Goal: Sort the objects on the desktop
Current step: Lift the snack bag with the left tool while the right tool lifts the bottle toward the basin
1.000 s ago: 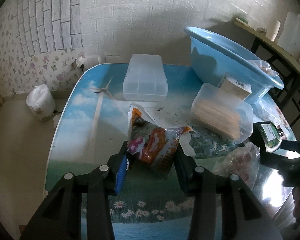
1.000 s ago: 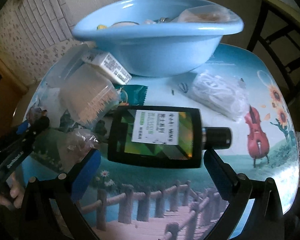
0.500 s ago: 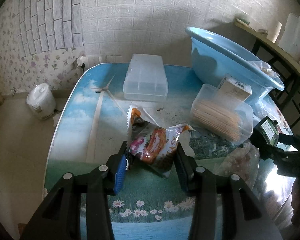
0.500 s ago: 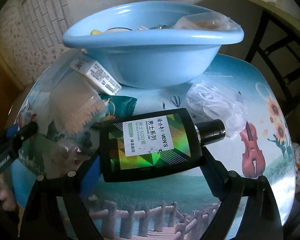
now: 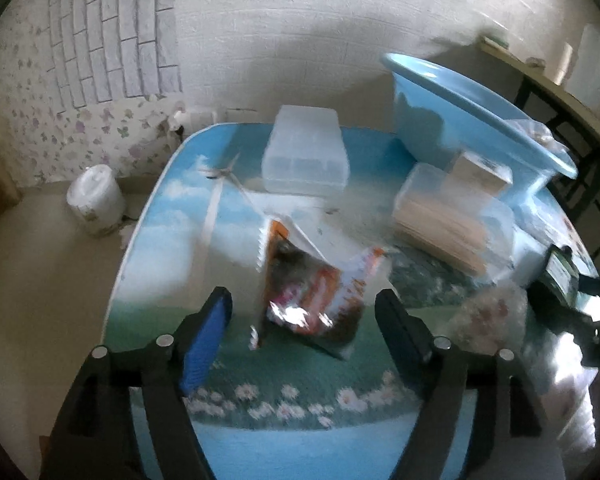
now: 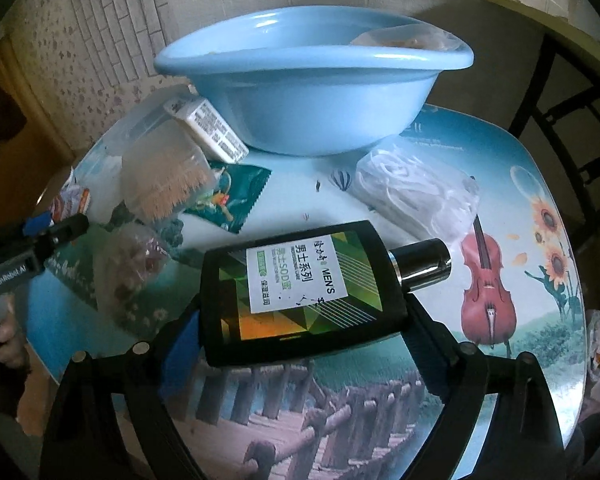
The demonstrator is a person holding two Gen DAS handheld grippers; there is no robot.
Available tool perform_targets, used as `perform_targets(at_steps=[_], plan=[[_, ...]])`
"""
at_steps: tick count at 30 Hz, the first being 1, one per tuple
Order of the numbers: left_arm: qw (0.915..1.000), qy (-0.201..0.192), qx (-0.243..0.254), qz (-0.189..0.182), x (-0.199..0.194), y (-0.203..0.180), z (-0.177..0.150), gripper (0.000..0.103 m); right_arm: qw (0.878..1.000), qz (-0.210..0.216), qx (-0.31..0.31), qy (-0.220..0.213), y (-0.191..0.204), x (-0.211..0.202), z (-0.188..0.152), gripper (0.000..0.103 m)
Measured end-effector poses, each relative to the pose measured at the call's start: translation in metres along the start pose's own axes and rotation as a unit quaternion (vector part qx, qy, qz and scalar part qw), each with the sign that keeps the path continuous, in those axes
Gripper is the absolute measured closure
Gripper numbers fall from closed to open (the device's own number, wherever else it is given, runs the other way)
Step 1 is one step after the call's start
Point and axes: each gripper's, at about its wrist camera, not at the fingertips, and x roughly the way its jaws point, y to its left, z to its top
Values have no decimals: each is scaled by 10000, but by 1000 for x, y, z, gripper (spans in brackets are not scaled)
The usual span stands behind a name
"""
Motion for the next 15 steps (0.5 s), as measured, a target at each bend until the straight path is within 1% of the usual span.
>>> perform_targets(at_steps=[3, 5, 7, 8, 9, 10, 11, 12, 15], plan=[[9998, 49, -165, 50, 5, 4, 8, 22, 9999, -114, -117, 1, 10, 8, 1, 10], [9999, 55, -142, 66, 8, 3, 10, 22, 9997, -147, -179, -19, 14, 8, -1, 8], [9999, 69, -32, 70, 11, 0, 12, 22, 9997, -134, -201, -96, 13, 7, -2, 7], [9999, 104, 9, 60, 13, -2, 11, 24, 9996, -122, -221, -126, 15, 9, -1, 7], [9998, 107, 81, 128, 14, -4, 10, 33, 9996, -119, -235, -132, 15, 9, -1, 8], [9997, 92, 165, 169, 13, -7, 10, 45, 9996, -104, -233, -108, 14, 9, 0, 9], [9996, 81, 228, 167, 12, -9, 9, 51, 9996, -98, -233, -90, 15, 8, 0, 9], [9995, 97, 296, 112, 10, -11, 9, 59, 9996, -91, -240, -76, 15, 8, 0, 10], [9995, 168, 273, -12, 7, -11, 8, 64, 9998, 35, -184, -82, 14, 7, -2, 10]])
